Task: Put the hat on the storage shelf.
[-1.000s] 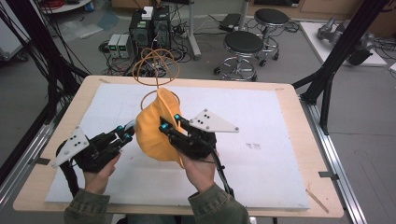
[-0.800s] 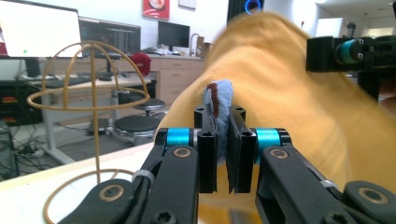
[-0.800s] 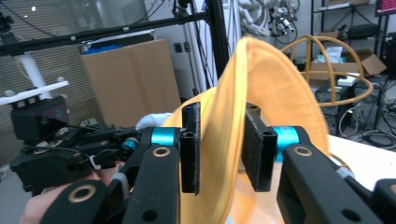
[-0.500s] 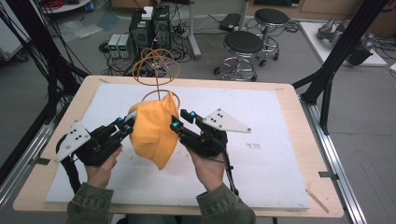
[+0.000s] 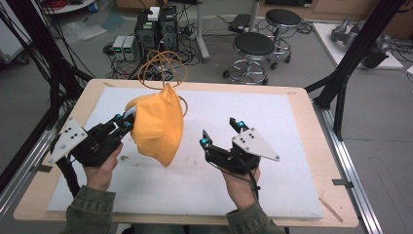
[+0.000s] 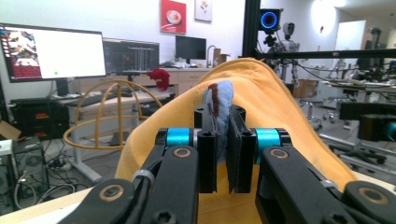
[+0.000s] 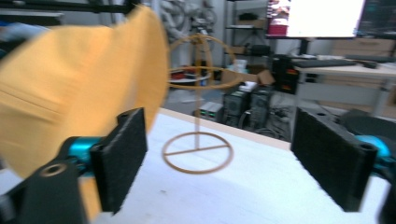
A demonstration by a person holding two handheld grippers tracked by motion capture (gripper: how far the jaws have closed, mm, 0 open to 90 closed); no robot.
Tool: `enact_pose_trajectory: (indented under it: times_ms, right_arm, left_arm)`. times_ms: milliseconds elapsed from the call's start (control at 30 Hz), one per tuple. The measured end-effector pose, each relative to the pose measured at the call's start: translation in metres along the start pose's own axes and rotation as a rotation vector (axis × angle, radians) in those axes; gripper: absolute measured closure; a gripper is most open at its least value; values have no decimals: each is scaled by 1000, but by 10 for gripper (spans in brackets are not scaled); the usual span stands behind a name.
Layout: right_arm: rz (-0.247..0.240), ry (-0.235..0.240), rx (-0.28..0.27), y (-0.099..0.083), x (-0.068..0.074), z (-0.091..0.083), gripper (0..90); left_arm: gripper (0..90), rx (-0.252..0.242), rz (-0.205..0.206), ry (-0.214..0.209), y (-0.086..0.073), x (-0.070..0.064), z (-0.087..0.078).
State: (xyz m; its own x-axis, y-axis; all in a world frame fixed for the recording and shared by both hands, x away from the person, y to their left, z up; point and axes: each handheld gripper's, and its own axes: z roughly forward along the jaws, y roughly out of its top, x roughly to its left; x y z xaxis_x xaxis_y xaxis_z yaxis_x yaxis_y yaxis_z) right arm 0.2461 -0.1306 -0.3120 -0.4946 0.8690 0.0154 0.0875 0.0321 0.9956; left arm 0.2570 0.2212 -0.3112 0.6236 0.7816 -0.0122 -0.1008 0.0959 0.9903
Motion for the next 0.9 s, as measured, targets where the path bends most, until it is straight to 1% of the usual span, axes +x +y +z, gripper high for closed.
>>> enact_pose_trajectory:
  times_ms: [100, 167, 233, 300, 467, 567, 633, 667, 767, 900]
  right_arm:
    - [7, -44, 12, -7, -13, -6, 127]
    - [17, -77, 30, -12, -21, -11, 122]
    - [34, -107, 36, -17, -31, -16, 120]
    - [43, -132, 33, -21, -41, -22, 118]
    - [103, -191, 12, -31, -64, -35, 117]
    - [139, -239, -26, -36, -74, -43, 117]
    - [144, -266, -52, -40, -80, -49, 117]
    - [149, -279, -57, -43, -83, -51, 116]
    - [163, -304, -62, -51, -92, -56, 116]
    - [189, -336, -41, -62, -106, -59, 116]
  left_arm:
    - [838, -1, -2, 13, 2, 3, 0]
    - [837, -6, -3, 22, 3, 4, 0]
    - [838, -5, -3, 29, 5, 6, 0]
    - [837, -1, 1, 34, 7, 9, 2]
    - [838, -2, -3, 40, 13, 14, 4]
    - [838, -4, 1, 51, 17, 15, 4]
    - [837, -6, 0, 54, 20, 16, 5]
    - [837, -6, 3, 57, 21, 17, 5]
    - [837, -4, 6, 68, 25, 20, 7]
    - [838, 11, 15, 75, 31, 24, 10]
